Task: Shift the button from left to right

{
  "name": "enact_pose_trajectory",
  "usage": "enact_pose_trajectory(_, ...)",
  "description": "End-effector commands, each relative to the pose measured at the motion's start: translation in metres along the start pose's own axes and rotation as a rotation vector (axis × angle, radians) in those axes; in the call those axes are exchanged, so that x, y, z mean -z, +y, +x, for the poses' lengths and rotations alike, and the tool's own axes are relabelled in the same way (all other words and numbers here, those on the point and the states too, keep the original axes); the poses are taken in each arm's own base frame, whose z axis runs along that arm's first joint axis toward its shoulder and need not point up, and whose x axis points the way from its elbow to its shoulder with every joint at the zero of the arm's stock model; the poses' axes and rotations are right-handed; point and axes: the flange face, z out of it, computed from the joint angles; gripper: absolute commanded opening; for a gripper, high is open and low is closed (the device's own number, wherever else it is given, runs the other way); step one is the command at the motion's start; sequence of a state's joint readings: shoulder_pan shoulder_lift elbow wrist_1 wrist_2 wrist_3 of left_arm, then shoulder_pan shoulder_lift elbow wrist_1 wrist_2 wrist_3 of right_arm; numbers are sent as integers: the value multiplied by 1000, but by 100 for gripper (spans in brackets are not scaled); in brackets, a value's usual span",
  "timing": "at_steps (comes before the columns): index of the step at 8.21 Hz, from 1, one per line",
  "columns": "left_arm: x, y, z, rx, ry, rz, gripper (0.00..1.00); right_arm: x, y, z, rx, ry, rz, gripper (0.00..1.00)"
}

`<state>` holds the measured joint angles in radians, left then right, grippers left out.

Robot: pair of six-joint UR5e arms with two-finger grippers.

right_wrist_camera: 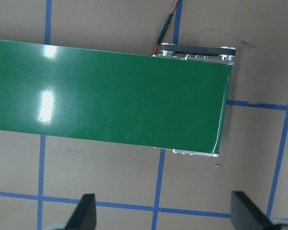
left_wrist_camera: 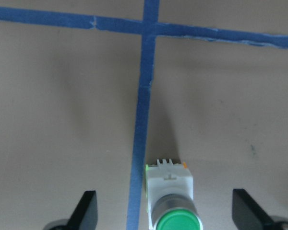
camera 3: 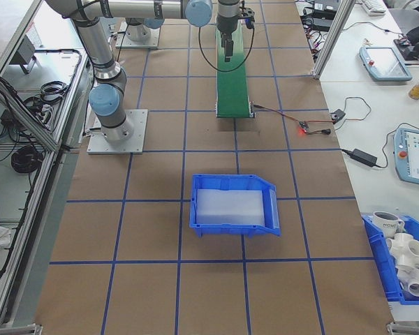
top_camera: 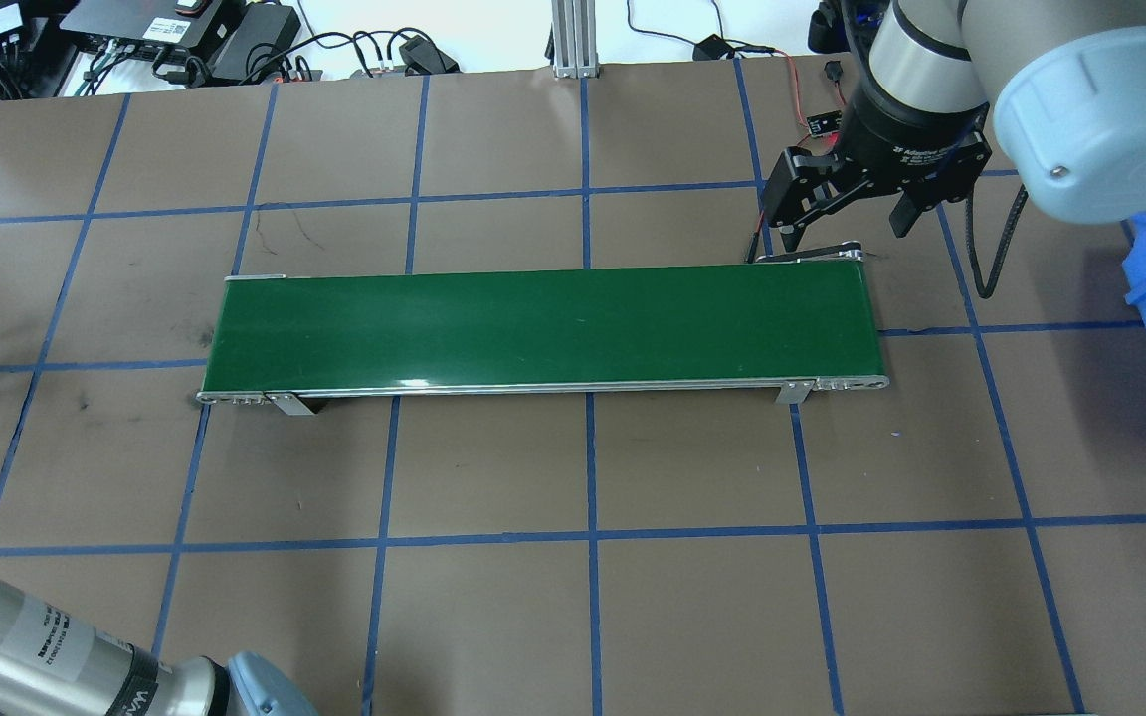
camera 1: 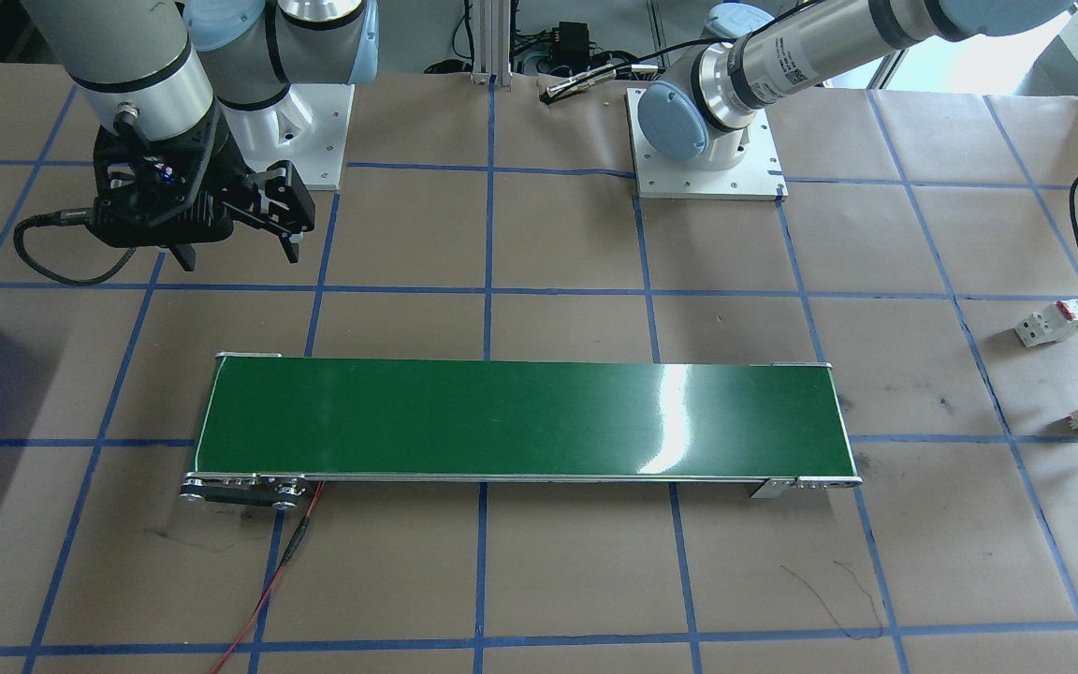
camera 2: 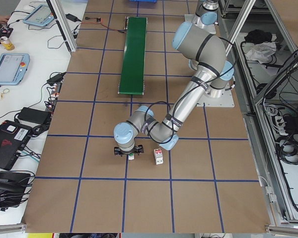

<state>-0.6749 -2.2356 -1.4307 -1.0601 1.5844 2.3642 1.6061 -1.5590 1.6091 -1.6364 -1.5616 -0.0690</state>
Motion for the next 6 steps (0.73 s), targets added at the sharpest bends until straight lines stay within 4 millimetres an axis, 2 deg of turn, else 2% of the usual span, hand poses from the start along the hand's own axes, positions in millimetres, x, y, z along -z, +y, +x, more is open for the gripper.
enact_pose_trajectory(1, -1, 0, 0, 2, 0, 2, 90, 0, 0, 0, 0, 0, 0, 100)
enact_pose_trajectory(4, -3, -1, 1, 3, 4, 4, 82, 0, 0, 0, 0, 0, 0, 100)
enact_pose_trajectory(5, -3, 0, 1, 6, 4, 4, 70, 1, 0, 0, 0, 0, 1, 100)
enact_pose_trajectory(6, -5, 0, 2, 20, 7, 6, 66, 1, 0, 0, 0, 0, 1, 100)
